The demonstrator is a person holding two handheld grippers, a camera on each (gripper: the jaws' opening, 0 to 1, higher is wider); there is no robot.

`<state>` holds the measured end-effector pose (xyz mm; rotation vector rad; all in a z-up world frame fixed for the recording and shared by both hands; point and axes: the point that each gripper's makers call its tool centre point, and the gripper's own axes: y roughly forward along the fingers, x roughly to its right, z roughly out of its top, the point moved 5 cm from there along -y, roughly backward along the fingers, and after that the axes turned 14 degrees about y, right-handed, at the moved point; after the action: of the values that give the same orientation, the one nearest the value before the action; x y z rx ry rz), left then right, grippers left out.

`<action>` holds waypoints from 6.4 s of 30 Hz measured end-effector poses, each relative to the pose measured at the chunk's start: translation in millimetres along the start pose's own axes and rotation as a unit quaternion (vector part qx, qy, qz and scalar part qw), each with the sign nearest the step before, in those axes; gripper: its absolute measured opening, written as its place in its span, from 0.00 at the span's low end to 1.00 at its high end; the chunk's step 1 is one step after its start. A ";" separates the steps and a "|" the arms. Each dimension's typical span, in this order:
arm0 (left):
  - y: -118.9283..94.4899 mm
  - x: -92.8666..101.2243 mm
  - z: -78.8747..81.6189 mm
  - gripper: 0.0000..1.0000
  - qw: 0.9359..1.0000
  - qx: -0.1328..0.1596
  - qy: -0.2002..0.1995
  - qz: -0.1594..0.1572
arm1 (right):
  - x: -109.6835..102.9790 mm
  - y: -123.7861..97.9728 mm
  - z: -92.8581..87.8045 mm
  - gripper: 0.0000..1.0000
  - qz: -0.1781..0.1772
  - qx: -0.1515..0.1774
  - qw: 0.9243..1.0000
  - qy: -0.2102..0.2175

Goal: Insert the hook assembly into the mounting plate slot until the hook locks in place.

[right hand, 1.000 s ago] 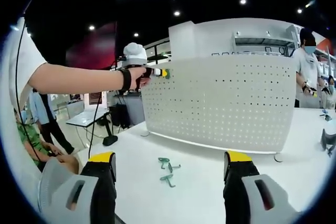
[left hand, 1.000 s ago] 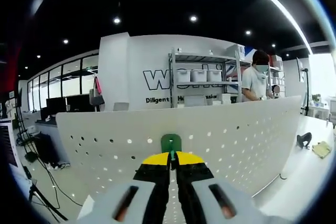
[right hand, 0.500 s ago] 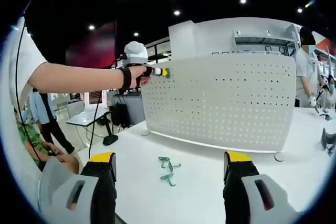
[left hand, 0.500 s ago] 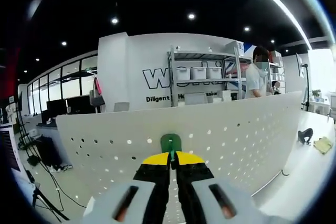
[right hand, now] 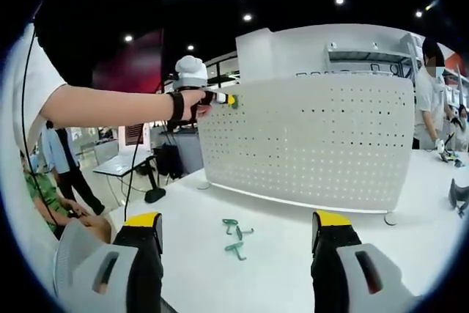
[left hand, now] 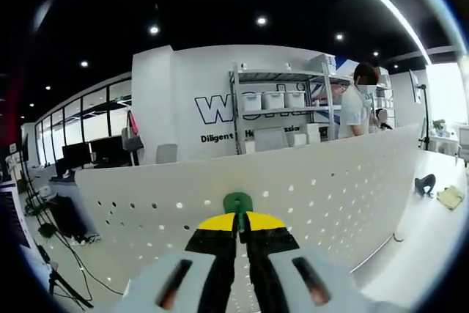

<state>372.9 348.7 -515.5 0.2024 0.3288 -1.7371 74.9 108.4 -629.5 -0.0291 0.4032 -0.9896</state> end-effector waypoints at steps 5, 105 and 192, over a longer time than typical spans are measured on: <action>5.1 4.1 5.4 0.03 1.000 0.003 0.009 -0.008 | 0.6 0.4 -0.3 0.85 -0.001 -0.001 1.000 0.000; -165.0 90.1 -25.8 0.73 0.963 0.108 0.014 -0.247 | -9.7 14.5 4.8 0.85 0.038 -0.026 0.998 -0.036; -271.9 125.2 -136.2 0.84 0.947 0.015 -0.052 -0.317 | -1.1 74.6 -64.0 0.75 0.087 -0.166 0.982 -0.038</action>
<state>76.0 322.3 -654.5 0.0203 0.3096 -2.3807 112.5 160.7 -703.7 -0.3271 0.4878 -0.7374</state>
